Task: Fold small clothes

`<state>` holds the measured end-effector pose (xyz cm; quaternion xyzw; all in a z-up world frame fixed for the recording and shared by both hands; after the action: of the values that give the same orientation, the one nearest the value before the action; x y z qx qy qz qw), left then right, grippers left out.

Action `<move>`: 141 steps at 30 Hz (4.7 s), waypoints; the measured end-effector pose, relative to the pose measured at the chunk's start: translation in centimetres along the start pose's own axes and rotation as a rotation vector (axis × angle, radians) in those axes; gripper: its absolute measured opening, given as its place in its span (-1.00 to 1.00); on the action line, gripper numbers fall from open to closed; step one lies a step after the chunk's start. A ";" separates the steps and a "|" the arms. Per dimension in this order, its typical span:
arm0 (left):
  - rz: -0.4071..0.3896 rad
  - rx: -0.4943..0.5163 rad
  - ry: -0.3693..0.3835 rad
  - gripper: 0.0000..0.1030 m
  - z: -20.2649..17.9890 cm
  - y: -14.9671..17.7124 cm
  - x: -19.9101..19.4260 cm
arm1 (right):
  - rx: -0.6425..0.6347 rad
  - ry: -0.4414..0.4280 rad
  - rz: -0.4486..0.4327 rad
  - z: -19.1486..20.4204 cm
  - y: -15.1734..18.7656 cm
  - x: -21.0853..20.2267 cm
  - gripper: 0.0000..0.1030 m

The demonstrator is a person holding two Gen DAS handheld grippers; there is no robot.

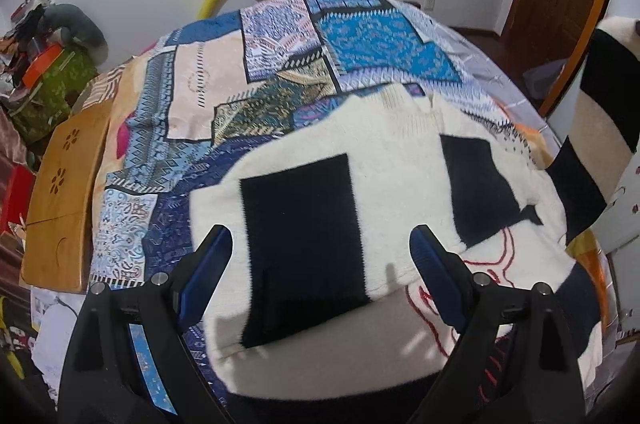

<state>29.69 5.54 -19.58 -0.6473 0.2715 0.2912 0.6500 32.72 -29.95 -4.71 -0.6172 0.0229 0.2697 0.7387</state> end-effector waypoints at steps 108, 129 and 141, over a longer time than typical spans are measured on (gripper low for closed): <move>0.076 -0.131 -0.151 -0.90 8.7 3.1 3.1 | 0.082 -0.010 0.556 -3.6 21.1 9.8 0.18; 0.192 -0.245 -0.065 0.23 10.8 5.9 7.2 | 0.177 0.021 0.571 -5.9 21.3 11.1 0.18; 0.207 -0.343 0.033 0.24 11.2 3.9 10.4 | 0.238 -0.014 0.578 -6.2 21.8 14.0 0.18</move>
<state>33.67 16.96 -29.72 -0.7219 0.2936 0.3879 0.4922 37.19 -28.51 -30.93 -0.4924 0.2239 0.4684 0.6986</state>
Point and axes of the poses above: each gripper's, at about its wrist camera, not at the fingertips, and x roughly the way its jaws point, z to its left, y to its underside, the point moved 4 cm from there along x, roughly the way its jaws point, and after that the axes turned 9 degrees about -z, right-handed, at the moved point
